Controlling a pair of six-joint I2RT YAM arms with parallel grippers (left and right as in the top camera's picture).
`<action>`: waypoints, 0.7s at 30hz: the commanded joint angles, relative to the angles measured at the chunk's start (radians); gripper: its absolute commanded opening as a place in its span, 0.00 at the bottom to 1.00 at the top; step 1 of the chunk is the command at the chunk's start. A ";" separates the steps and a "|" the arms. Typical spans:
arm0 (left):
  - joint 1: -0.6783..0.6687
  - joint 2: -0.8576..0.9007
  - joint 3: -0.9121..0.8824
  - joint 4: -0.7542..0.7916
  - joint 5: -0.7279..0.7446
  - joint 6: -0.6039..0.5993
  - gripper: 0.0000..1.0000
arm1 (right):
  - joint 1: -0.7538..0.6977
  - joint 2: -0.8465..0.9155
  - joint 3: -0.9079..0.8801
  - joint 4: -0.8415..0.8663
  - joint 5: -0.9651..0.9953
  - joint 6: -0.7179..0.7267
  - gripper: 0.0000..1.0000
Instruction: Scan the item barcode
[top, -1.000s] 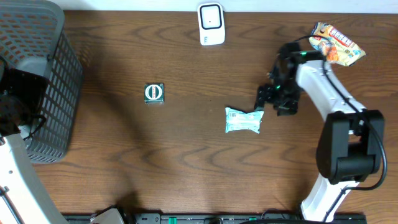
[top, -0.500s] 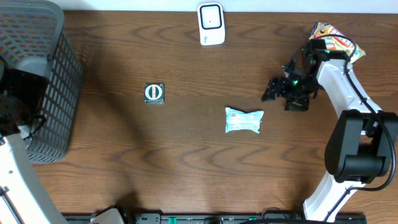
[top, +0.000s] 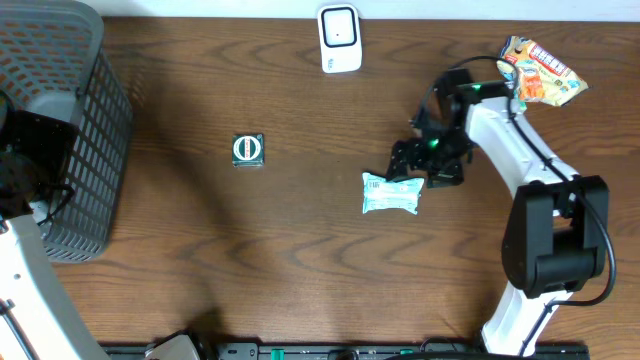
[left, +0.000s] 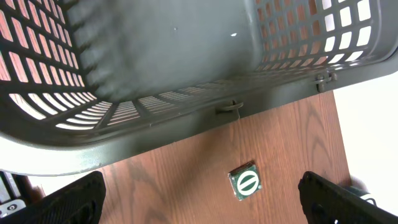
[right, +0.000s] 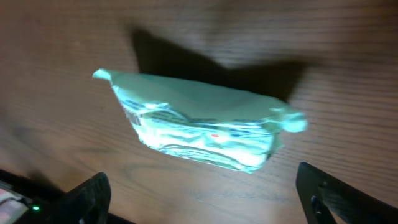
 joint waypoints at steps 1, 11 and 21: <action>0.004 0.000 0.003 -0.003 -0.006 -0.002 0.97 | 0.021 -0.010 -0.007 -0.003 0.046 -0.010 0.93; 0.004 0.000 0.003 -0.003 -0.006 -0.002 0.98 | 0.016 -0.010 -0.008 -0.024 0.053 -0.025 0.99; 0.004 0.000 0.003 -0.003 -0.006 -0.002 0.98 | 0.016 -0.010 -0.008 -0.035 0.057 -0.029 0.99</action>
